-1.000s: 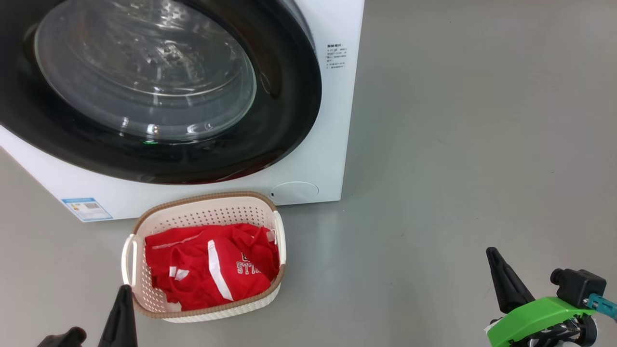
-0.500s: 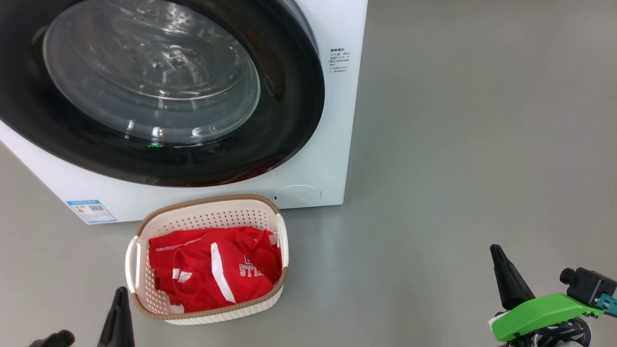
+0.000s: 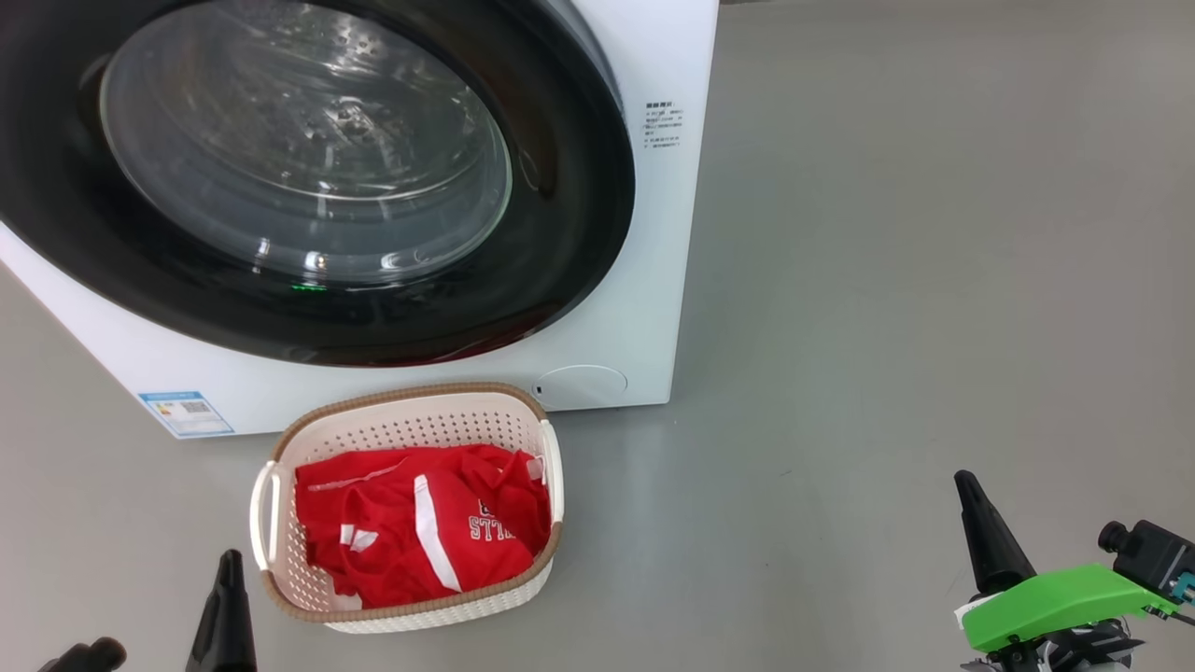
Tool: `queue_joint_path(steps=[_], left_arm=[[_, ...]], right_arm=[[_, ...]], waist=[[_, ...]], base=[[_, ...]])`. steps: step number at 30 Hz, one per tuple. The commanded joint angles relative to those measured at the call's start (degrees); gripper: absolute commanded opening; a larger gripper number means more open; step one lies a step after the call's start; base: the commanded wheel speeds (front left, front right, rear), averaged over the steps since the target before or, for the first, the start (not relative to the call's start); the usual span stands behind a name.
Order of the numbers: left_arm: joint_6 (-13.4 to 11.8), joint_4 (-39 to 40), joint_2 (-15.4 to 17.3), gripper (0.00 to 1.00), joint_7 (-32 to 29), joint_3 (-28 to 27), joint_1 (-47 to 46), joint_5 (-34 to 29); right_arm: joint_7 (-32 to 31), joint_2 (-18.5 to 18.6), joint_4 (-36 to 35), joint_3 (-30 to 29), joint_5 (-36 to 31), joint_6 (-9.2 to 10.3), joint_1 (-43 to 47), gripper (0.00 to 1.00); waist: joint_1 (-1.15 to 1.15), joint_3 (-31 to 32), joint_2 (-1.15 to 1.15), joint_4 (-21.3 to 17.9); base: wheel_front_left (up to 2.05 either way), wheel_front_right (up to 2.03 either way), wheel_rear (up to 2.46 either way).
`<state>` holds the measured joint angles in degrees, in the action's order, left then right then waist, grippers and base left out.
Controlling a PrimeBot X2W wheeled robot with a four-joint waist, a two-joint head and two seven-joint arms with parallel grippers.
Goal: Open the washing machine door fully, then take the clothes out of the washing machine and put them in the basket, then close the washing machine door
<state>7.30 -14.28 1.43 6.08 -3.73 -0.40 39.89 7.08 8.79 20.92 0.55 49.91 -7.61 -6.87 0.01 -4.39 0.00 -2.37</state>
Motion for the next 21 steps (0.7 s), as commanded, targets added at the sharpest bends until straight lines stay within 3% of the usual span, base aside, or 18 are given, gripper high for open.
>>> queue_joint_path(steps=[1,21], left_arm=[[0.07,1.06,0.93,0.0,-0.33,-1.09,-2.1,2.0],[0.1,0.83,1.07,0.0,-3.63,-1.57,-3.09,15.49]], right_arm=[[-0.42,0.21,-1.82,-0.2,1.66,0.05,-0.26,0.0],[-3.75,-1.25,-3.19,-1.8,12.77,0.07,0.02,0.0]], waist=[[-0.01,0.09,0.0,0.06],[-0.01,1.2,0.0,0.68]], base=[[0.0,0.0,0.0],[0.0,0.0,0.0]])
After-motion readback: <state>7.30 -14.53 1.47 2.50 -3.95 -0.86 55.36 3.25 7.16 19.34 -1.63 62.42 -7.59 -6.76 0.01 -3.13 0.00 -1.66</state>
